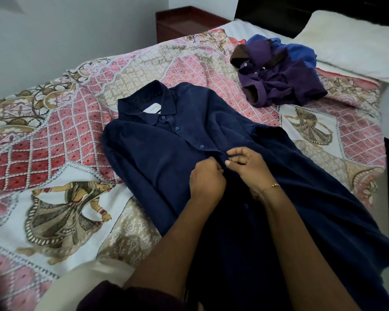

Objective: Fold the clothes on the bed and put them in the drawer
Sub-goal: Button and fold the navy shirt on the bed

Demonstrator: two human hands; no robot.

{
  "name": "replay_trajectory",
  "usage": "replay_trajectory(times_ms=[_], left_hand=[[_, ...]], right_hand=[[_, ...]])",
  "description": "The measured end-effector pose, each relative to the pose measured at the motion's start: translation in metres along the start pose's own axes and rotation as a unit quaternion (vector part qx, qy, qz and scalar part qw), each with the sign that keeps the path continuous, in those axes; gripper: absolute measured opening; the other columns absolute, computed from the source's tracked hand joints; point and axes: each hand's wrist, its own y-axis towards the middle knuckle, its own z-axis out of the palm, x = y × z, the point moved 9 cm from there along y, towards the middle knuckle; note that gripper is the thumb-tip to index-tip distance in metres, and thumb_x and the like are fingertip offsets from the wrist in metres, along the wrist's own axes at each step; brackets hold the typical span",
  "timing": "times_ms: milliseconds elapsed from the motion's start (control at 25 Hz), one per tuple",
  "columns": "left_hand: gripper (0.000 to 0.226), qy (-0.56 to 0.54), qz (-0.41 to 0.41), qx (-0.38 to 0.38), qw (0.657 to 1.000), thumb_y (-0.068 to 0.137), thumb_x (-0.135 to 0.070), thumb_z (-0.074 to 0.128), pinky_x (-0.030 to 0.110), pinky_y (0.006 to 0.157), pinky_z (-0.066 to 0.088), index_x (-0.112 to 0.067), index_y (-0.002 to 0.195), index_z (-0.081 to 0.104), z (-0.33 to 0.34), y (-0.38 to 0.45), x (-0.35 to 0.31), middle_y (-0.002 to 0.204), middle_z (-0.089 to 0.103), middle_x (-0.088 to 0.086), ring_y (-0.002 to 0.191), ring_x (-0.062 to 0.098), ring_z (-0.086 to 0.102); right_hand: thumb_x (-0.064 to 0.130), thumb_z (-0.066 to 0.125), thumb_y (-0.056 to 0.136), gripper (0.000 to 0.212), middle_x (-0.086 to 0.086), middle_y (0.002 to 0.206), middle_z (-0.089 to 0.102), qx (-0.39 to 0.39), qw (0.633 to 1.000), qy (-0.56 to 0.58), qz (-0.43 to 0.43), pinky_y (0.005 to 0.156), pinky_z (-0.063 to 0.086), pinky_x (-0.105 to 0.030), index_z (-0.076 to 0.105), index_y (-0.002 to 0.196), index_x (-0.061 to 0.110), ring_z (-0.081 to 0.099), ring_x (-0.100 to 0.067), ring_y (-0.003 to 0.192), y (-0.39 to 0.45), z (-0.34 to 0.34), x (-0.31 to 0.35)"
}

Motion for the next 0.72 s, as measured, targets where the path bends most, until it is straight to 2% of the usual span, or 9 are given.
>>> replay_trajectory(times_ms=[80, 160, 240, 400, 480, 640, 720], left_hand=[[0.006, -0.131, -0.047, -0.010, 0.990, 0.086, -0.012, 0.064, 0.025, 0.070, 0.047, -0.013, 0.082, 0.060, 0.001, 0.003, 0.011, 0.088, 0.066, 0.004, 0.082, 0.016, 0.062], [0.018, -0.273, -0.106, 0.004, 0.956, 0.079, -0.004, 0.072, 0.025, 0.066, 0.054, -0.013, 0.073, 0.057, 0.007, 0.002, 0.022, 0.073, 0.063, 0.002, 0.065, 0.011, 0.061], [0.021, -0.358, -0.145, 0.022, 0.922, 0.075, 0.001, 0.074, 0.022, 0.061, 0.053, -0.012, 0.072, 0.058, 0.012, 0.000, 0.027, 0.067, 0.061, 0.003, 0.057, 0.010, 0.058], [0.019, -0.421, -0.174, 0.035, 0.889, 0.073, 0.002, 0.075, 0.015, 0.051, 0.050, -0.008, 0.070, 0.060, 0.016, -0.002, 0.028, 0.063, 0.061, 0.003, 0.053, 0.011, 0.055], [0.017, -0.435, -0.187, 0.034, 0.880, 0.074, 0.001, 0.075, 0.013, 0.048, 0.048, -0.008, 0.070, 0.061, 0.018, -0.002, 0.031, 0.062, 0.061, 0.004, 0.052, 0.010, 0.054], [0.018, -0.431, -0.188, 0.021, 0.882, 0.073, 0.001, 0.075, 0.014, 0.050, 0.049, -0.009, 0.068, 0.061, 0.018, -0.001, 0.033, 0.062, 0.061, 0.003, 0.053, 0.010, 0.055], [0.020, -0.413, -0.190, 0.007, 0.891, 0.073, -0.001, 0.077, 0.016, 0.052, 0.050, -0.010, 0.067, 0.060, 0.016, 0.000, 0.035, 0.059, 0.060, 0.001, 0.052, 0.009, 0.054]], right_hand=[[-0.003, 0.062, 0.084, 0.025, -0.001, 0.078, 0.062, -0.004, 1.000, 0.023, 0.004, 0.082, 0.048, -0.027, 0.054, 0.082, 0.021, 0.058, -0.013, 0.079, -0.002, 0.002, -0.002], [-0.003, 0.063, 0.083, 0.026, 0.000, 0.076, 0.062, -0.013, 1.000, 0.027, -0.006, 0.080, 0.048, -0.027, 0.053, 0.081, 0.020, 0.058, -0.011, 0.076, -0.002, 0.001, 0.000], [-0.004, 0.065, 0.081, 0.027, 0.001, 0.075, 0.061, -0.022, 0.999, 0.024, -0.022, 0.079, 0.048, -0.024, 0.052, 0.081, 0.020, 0.058, -0.010, 0.074, -0.003, -0.001, 0.003], [-0.003, 0.068, 0.079, 0.029, 0.002, 0.075, 0.063, -0.019, 0.999, 0.026, -0.042, 0.070, 0.049, -0.012, 0.052, 0.083, 0.020, 0.060, -0.006, 0.070, -0.004, -0.003, 0.010], [-0.002, 0.069, 0.078, 0.029, 0.002, 0.075, 0.064, -0.009, 0.999, 0.008, -0.052, 0.069, 0.049, -0.011, 0.052, 0.084, 0.021, 0.061, -0.005, 0.071, -0.006, -0.002, 0.012], [-0.002, 0.067, 0.080, 0.029, 0.003, 0.076, 0.065, 0.011, 0.998, -0.014, -0.054, 0.075, 0.049, -0.015, 0.052, 0.085, 0.023, 0.061, -0.004, 0.072, -0.007, -0.002, 0.012], [-0.002, 0.064, 0.083, 0.026, 0.003, 0.076, 0.065, 0.020, 0.999, -0.012, -0.046, 0.070, 0.048, -0.015, 0.054, 0.085, 0.022, 0.060, 0.000, 0.067, -0.008, -0.001, 0.012]])
